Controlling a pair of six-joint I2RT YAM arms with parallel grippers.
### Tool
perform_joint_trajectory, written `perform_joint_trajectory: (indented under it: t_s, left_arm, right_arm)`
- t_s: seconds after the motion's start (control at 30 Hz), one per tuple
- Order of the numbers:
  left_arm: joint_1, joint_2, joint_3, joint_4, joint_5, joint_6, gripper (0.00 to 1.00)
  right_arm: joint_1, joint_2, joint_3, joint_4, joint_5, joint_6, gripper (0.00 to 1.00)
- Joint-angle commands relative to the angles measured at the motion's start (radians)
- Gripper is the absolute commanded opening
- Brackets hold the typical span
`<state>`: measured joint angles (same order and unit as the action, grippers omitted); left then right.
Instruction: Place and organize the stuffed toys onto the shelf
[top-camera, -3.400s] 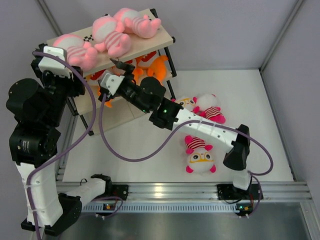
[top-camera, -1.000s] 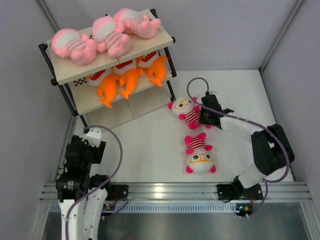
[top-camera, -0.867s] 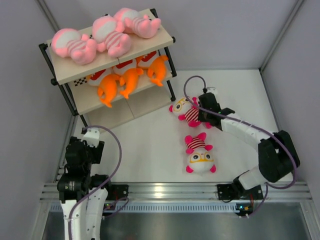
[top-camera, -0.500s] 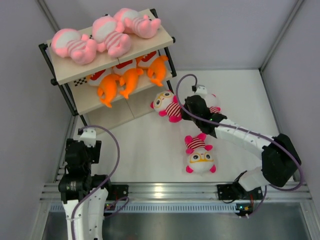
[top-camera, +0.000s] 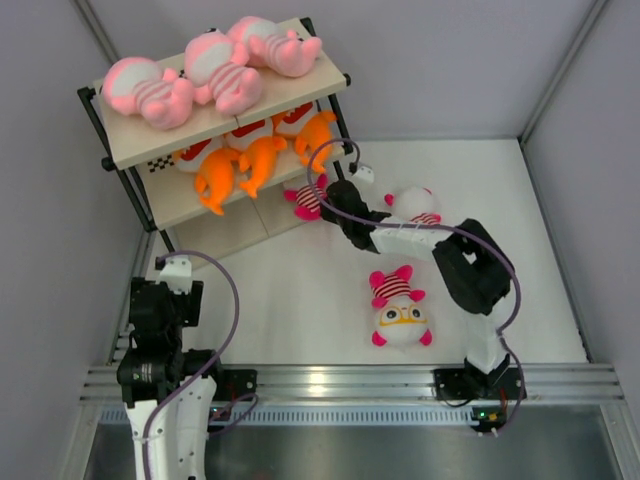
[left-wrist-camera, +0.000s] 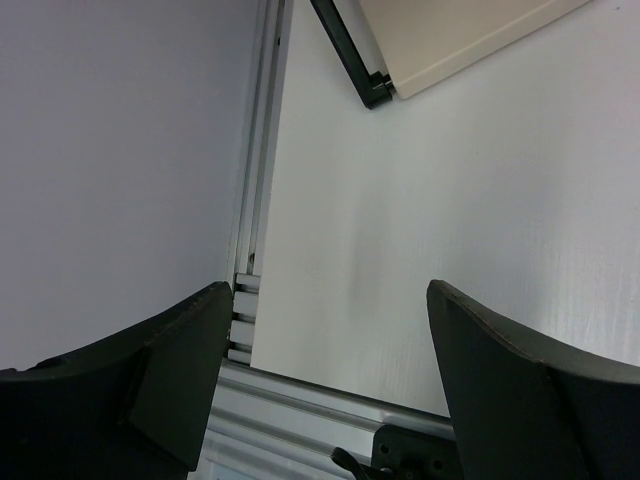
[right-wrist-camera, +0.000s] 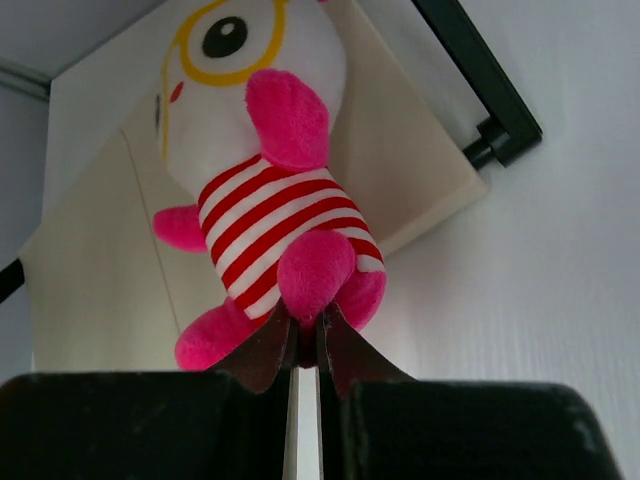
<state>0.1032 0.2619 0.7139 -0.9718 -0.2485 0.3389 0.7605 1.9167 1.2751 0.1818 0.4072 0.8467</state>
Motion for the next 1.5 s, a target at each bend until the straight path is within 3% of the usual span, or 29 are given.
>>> perform_joint_trajectory:
  t_s: [0.0, 0.1, 0.17, 0.2, 0.3, 0.5, 0.67, 0.77, 0.9, 1.0, 1.2, 1.23, 1.27, 1.3, 1.37, 1.4, 1.47]
  left_arm:
    - [0.006, 0.002, -0.002, 0.059, -0.005, -0.014, 0.85]
    - [0.007, 0.007, -0.002, 0.058, -0.003, -0.012, 0.88]
    - [0.007, 0.007, -0.005, 0.061, 0.000, -0.009, 0.93]
    - [0.006, 0.007, -0.005, 0.061, 0.005, -0.005, 0.95]
    - [0.006, 0.005, -0.005, 0.061, 0.008, -0.001, 0.98]
    - [0.006, 0.002, -0.005, 0.059, 0.008, -0.001, 0.99]
    - [0.006, -0.003, -0.005, 0.059, 0.015, 0.002, 0.99]
    - [0.007, -0.004, -0.005, 0.059, 0.017, 0.003, 0.99]
    - [0.007, -0.003, -0.004, 0.059, 0.017, 0.003, 0.99]
    - [0.006, -0.001, -0.002, 0.059, 0.015, 0.002, 0.99]
    - [0.013, -0.004, -0.001, 0.056, 0.025, 0.009, 0.98]
    - [0.013, -0.004, 0.001, 0.056, 0.032, 0.011, 0.98]
    - [0.013, -0.004, 0.001, 0.056, 0.040, 0.014, 0.98]
    - [0.015, 0.000, 0.002, 0.056, 0.051, 0.025, 0.98]
    - [0.015, 0.005, 0.015, 0.055, 0.086, 0.028, 0.98]
    - [0.015, 0.013, 0.024, 0.054, 0.103, 0.032, 0.98]
    - [0.015, 0.022, 0.064, 0.056, 0.159, 0.038, 0.98]
  right_arm:
    - [-0.029, 0.108, 0.162, 0.105, 0.032, 0.069, 0.00]
    - [-0.036, 0.174, 0.257, 0.071, -0.002, 0.046, 0.01]
    - [-0.038, 0.189, 0.276, 0.058, -0.028, 0.038, 0.11]
    - [-0.036, 0.194, 0.276, 0.053, -0.033, 0.038, 0.31]
    - [-0.039, 0.168, 0.245, 0.024, -0.042, 0.025, 0.65]
    - [-0.043, -0.094, 0.020, -0.011, -0.050, -0.174, 0.74]
    - [-0.067, -0.324, -0.109, -0.311, 0.057, -0.336, 0.83]
    - [-0.128, -0.387, -0.141, -0.514, 0.093, -0.412, 0.99]
    - [-0.306, -0.334, -0.117, -0.652, 0.079, -0.497, 0.99]
    - [-0.389, -0.283, -0.102, -0.589, -0.053, -0.642, 0.99]
    - [-0.441, -0.127, -0.039, -0.614, -0.091, -0.709, 0.99]
    - [-0.441, -0.122, -0.043, -0.608, -0.120, -0.712, 0.96]
    - [-0.441, -0.136, -0.062, -0.604, -0.125, -0.712, 0.88]
    - [-0.441, -0.152, -0.072, -0.601, -0.119, -0.693, 0.61]
    - [-0.443, -0.258, -0.098, -0.585, -0.097, -0.686, 0.40]
    - [-0.441, -0.306, -0.129, -0.572, -0.096, -0.687, 0.23]
    - [-0.441, -0.460, -0.149, -0.544, -0.103, -0.698, 0.09]
